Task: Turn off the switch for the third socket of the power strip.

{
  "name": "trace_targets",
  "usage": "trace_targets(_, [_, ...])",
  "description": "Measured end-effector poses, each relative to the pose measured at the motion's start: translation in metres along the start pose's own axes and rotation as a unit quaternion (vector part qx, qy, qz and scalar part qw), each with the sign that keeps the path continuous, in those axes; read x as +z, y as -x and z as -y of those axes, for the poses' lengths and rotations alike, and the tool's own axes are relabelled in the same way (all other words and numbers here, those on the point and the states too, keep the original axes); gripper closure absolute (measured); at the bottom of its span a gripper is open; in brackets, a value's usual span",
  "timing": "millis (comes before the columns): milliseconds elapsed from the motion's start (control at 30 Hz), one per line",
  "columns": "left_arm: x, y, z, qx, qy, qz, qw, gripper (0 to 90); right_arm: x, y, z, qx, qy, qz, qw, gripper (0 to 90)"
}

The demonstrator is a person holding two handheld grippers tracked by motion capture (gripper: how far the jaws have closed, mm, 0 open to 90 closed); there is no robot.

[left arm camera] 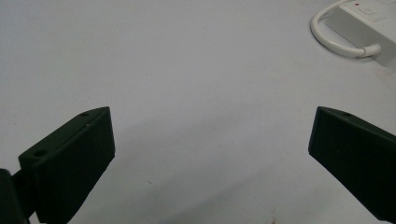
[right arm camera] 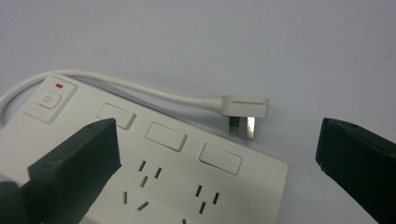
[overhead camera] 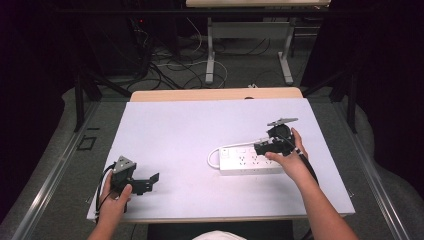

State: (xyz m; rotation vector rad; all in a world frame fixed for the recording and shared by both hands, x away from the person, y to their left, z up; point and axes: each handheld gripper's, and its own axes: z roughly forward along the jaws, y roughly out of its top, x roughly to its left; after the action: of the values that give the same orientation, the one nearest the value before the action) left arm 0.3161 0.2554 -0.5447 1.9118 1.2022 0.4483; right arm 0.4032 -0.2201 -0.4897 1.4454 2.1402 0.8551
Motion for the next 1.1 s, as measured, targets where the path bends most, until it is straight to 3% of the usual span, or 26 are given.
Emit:
trace_targets(400, [-0.001, 0.0, 0.0, 0.002, 0.002, 0.001, 1.0, 0.5, -0.016, 0.007, 0.003, 0.008, 0.016, -0.014, 0.9997, 0.0])
trace_targets(867, [0.001, 0.002, 0.0, -0.002, 0.012, -0.008, 0.9999, 0.4, -0.046, 0.009, 0.017, 0.001, 0.046, -0.007, 0.9989, 0.0])
trace_targets(1100, [-0.001, 0.001, 0.0, -0.002, 0.005, -0.004, 1.0, 0.5, -0.058, 0.015, 0.031, 0.017, 0.061, -0.001, 0.998, 0.0])
